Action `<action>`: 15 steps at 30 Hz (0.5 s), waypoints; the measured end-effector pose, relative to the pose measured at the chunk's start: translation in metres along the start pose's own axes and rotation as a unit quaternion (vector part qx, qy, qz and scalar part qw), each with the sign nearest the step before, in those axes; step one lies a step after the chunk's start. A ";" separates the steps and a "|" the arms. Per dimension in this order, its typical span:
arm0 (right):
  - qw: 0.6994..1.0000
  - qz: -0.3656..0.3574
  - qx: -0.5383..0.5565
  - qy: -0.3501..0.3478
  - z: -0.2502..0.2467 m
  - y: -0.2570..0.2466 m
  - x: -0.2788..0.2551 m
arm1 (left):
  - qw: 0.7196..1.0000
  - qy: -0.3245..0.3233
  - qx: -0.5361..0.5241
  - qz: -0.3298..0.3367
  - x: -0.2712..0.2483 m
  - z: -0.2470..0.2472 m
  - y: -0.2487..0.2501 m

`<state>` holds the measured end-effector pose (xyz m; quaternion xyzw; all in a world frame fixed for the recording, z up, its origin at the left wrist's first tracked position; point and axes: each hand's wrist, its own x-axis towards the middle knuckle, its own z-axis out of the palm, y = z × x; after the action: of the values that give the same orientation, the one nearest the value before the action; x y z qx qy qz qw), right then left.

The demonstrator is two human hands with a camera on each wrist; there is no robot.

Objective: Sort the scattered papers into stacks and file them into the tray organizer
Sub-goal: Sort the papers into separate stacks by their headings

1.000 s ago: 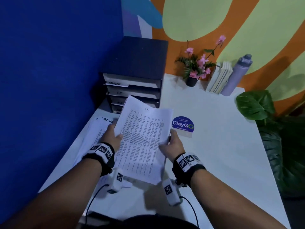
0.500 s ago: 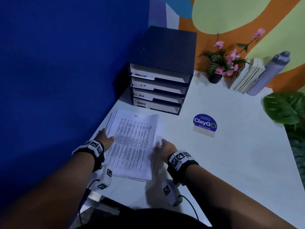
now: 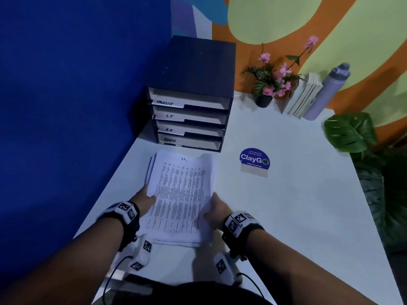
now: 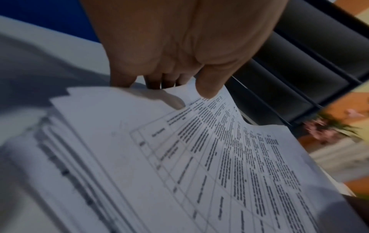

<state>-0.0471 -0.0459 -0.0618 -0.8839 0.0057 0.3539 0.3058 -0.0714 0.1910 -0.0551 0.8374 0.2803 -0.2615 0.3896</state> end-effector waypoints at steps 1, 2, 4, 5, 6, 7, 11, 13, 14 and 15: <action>1.000 0.013 0.000 0.008 -0.006 0.010 -0.003 | 1.000 -0.009 0.008 0.014 -0.001 0.006 0.006; 1.000 0.024 0.002 0.019 -0.012 0.022 -0.006 | 0.999 -0.022 0.016 0.026 -0.003 0.013 0.013; 0.998 0.051 -0.001 0.034 -0.028 0.046 -0.014 | 0.997 -0.057 0.034 0.047 -0.008 0.029 0.026; 0.997 0.068 -0.001 0.036 -0.037 0.058 -0.019 | 0.995 -0.072 0.046 0.056 -0.010 0.039 0.033; 0.996 0.079 0.000 0.039 -0.045 0.071 -0.022 | 0.993 -0.085 0.058 0.064 -0.012 0.050 0.040; 0.995 0.088 -0.003 0.039 -0.053 0.083 -0.026 | 0.991 -0.093 0.066 0.067 -0.014 0.061 0.048; 0.988 0.138 0.014 0.071 -0.076 0.165 -0.010 | 0.984 -0.112 0.105 0.092 -0.022 0.108 0.081; 0.983 0.170 0.027 0.062 -0.084 0.195 -0.011 | 0.978 -0.122 0.144 0.088 -0.021 0.123 0.093; 0.983 0.176 0.029 0.047 -0.088 0.205 -0.016 | 0.978 -0.123 0.147 0.085 -0.024 0.128 0.099; 0.983 0.177 0.044 0.024 -0.090 0.218 -0.017 | 0.978 -0.124 0.151 0.078 -0.020 0.133 0.103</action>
<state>-0.0531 -0.2753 -0.1178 -0.8628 0.1846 0.3807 0.2767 -0.0461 0.0235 -0.0644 0.8671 0.1207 -0.3711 0.3094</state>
